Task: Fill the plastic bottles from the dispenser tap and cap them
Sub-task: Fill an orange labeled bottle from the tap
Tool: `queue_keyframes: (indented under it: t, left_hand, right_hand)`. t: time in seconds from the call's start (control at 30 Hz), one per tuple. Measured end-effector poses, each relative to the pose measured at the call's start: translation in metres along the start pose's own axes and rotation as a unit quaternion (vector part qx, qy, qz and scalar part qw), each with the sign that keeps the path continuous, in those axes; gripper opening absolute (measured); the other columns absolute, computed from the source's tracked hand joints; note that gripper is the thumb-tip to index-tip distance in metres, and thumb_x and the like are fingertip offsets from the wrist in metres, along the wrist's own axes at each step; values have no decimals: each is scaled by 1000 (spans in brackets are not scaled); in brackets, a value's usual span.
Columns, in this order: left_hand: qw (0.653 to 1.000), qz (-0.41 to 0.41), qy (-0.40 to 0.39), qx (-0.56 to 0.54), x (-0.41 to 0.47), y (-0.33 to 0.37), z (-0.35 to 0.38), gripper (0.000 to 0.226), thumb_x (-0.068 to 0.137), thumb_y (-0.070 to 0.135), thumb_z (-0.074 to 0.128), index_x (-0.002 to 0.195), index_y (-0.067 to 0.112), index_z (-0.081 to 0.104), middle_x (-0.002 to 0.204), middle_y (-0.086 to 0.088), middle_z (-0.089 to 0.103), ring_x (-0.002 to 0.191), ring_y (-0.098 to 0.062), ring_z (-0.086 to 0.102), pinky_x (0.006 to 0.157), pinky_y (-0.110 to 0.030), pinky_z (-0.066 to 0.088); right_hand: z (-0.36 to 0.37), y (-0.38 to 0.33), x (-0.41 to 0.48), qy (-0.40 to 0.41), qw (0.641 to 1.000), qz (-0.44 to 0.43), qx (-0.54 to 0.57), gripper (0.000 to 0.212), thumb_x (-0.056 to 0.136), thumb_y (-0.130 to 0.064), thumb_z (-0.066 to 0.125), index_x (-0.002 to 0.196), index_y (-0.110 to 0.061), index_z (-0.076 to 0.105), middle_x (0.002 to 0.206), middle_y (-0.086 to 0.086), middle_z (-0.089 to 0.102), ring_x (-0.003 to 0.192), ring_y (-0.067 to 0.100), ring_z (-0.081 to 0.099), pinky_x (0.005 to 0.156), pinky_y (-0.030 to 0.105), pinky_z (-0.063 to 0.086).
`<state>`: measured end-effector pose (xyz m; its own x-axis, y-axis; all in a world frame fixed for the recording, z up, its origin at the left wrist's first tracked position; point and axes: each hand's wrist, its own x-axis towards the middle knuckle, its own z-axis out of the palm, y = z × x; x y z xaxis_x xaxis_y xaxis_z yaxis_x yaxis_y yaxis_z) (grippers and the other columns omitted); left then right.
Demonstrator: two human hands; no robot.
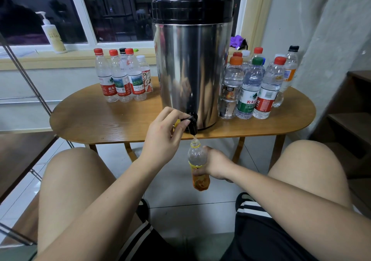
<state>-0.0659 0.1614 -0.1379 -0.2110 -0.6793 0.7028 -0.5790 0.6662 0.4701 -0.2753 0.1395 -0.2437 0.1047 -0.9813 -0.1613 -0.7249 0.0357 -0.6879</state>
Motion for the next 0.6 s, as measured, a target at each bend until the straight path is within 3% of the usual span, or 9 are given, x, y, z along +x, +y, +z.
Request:
queue_keyframes:
  t: [0.23,0.47,0.6]
  left_hand:
    - [1000,-3,-2,0,0,1,0,9,108,21,68,114,17,74,110,8,64,94,-4,59,73,-11,42]
    - [1000,3,0,3,-1,0,-1,8,108,20,69,113,16,74,109,7,64,91,-5,58,73,-12,41]
    - [1000,1,-1,2,0,1,-1,9,108,20,69,114,17,74,110,7,64,92,-2,58,74,-10,40]
  right_hand:
    - [0,0,0,-3,1000,-1,-7,78,64,-37,104,128,-28,61,112,-7,73,102,15,70,91,36,62]
    - [-2,-1,-2,-6,1000,0,-5,76,65,-38,103,125,-32,58,106,-13,68,99,11,67,73,23,52]
    - [-1,0,-1,-7,1000,3,-2,79,66,-36,103,130,-29,58,110,-11,69,104,15,68,81,27,54]
